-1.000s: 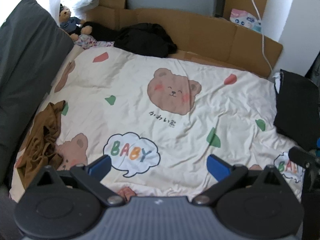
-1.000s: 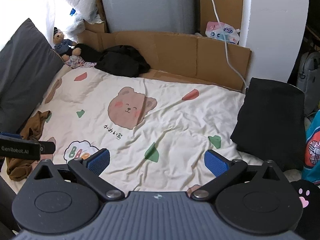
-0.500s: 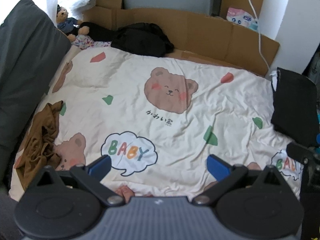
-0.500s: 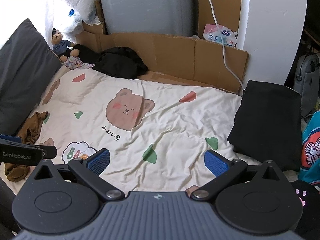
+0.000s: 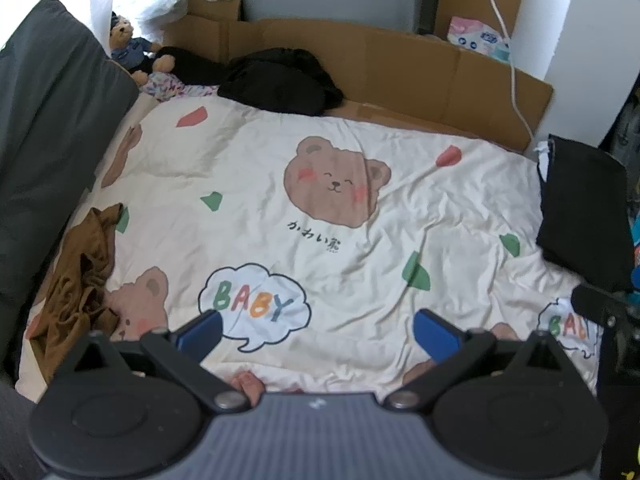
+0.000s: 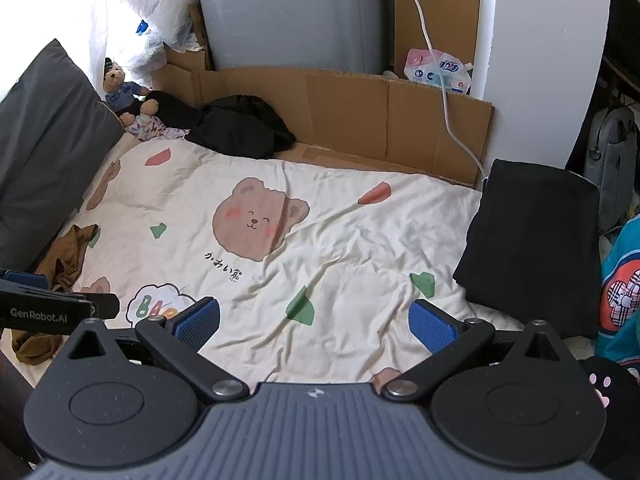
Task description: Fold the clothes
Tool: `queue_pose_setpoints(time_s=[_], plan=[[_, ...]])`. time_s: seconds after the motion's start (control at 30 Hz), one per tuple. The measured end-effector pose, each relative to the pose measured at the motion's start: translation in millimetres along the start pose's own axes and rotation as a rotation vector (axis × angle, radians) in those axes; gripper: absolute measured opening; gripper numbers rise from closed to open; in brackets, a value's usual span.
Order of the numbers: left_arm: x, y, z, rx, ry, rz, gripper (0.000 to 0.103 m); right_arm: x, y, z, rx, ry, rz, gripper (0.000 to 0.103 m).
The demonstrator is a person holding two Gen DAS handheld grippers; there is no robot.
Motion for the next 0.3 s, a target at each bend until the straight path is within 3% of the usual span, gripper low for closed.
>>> queue_pose_setpoints(time_s=[0.3], plan=[[-4.8,9.5,-1.6,-0.03,0.004,0.021,0.103,4.8,-2.7,-5.7,0.005,0.01,0.001,0.103]])
Point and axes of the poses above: each gripper's, at about its wrist camera, not at the fingertips, and y roughly against the way its jaws point, z to its right, x to its top, the point moved 3 cm from there along -y, roughly the way its jaws point, and after that the axes turned 8 degrees about x, right-handed, at the moved point
